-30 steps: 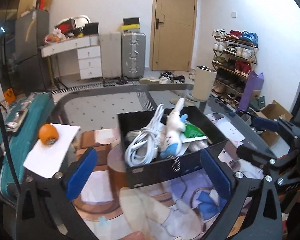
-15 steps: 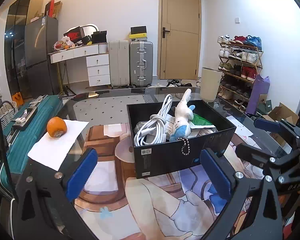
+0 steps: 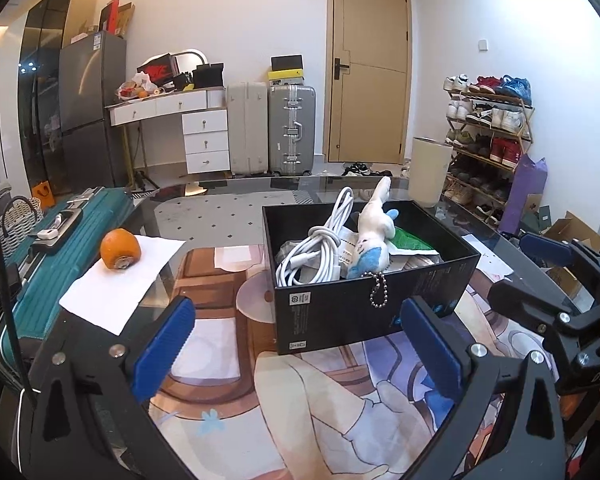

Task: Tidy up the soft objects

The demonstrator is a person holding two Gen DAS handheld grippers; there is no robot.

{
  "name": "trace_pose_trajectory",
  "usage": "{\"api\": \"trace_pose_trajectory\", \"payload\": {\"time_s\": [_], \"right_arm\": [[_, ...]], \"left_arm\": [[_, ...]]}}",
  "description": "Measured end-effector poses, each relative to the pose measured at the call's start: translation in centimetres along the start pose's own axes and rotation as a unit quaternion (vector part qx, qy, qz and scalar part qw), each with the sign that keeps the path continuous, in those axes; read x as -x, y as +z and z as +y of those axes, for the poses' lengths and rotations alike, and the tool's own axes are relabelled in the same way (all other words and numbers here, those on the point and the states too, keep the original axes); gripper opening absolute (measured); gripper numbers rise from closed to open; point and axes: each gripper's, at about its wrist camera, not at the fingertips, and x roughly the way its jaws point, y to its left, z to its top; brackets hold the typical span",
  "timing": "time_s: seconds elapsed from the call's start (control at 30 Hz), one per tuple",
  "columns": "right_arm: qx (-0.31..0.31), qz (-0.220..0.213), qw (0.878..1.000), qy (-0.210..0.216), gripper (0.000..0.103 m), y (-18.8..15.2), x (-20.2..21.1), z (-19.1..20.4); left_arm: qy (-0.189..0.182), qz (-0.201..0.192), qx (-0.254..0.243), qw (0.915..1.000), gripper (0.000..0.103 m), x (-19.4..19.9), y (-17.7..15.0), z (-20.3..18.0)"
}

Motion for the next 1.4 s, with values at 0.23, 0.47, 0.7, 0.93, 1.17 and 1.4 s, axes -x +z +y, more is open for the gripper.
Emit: {"api": "trace_pose_trajectory", "payload": {"time_s": [0.23,0.47,0.7,0.93,1.17,1.4], "right_arm": [[0.001,0.001,1.0,0.002,0.102,0.05,-0.16,-0.03],[0.0,0.0,1.0,0.002,0.102,-0.02,-0.09,-0.01],[0.0,-0.004,1.0,0.001,0.102,-0.02,-0.04,-0.09],[0.0,-0.007,1.0,0.002,0.102,-0.05,0.08,-0.21],[0.0,-0.007,1.0,0.002,0.102,-0.06,0.06,-0.21],[0.0,-0.007,1.0,0.002,0.102,-0.08,0.08,-0.19]], "left_arm": [[-0.003,0.003,0.0,1.0,0.103,-0.09,-0.03,-0.04],[-0.006,0.006,-0.001,1.0,0.103,-0.26,-0.03,0.0],[-0.02,-0.007,0.006,0.9998,0.103,0.39,-0.18,0.21],[-0.013,-0.006,0.014,0.9998,0.103,0.34,-0.26,0.41],[-0.007,-0.011,0.005,0.9999,0.103,0.57,-0.27,-0.03],[-0.007,-0.01,0.006,0.9999,0.103,0.63,-0.27,-0.12]]}}
